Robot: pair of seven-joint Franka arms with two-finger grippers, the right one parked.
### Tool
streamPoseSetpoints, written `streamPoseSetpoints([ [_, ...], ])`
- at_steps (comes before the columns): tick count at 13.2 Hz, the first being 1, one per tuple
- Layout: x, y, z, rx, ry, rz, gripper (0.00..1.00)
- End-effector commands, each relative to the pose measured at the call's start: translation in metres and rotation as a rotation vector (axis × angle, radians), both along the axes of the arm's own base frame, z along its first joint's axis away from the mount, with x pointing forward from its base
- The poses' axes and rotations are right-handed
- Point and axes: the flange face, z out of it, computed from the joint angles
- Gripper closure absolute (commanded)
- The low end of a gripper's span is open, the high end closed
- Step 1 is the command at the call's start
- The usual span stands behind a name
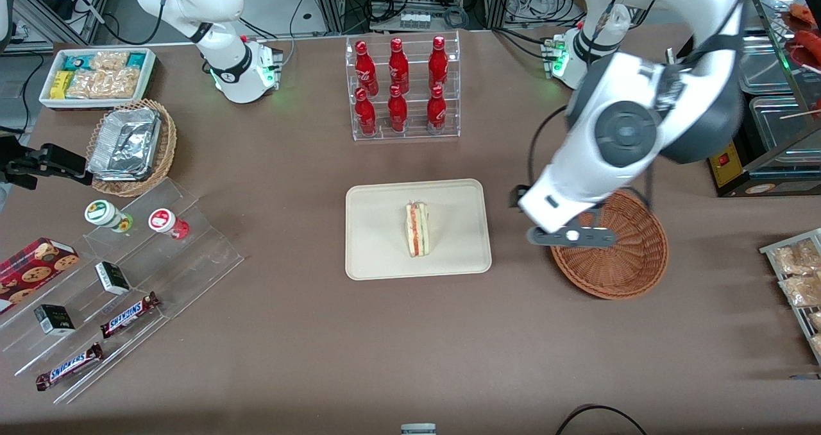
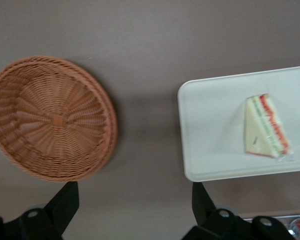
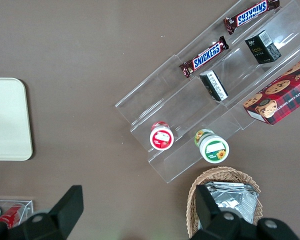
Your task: Place sandwich from basket to tray
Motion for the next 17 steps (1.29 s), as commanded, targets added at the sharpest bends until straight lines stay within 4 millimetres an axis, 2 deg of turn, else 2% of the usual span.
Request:
streamPoseSetpoints([
  [1, -0.024, 0.044, 0.014, -0.029, 0.019, -0.033, 0.0],
  [2, -0.03, 0.057, 0.017, -0.028, 0.024, -0.04, 0.0],
  [4, -0.037, 0.095, 0.023, -0.03, 0.042, -0.043, 0.0],
  [6, -0.044, 0.119, 0.032, -0.03, 0.08, -0.03, 0.0],
  [11, -0.07, 0.155, 0.072, -0.014, 0.116, 0.022, 0.0],
  [17, -0.088, 0.179, 0.102, 0.005, 0.131, 0.064, 0.0],
])
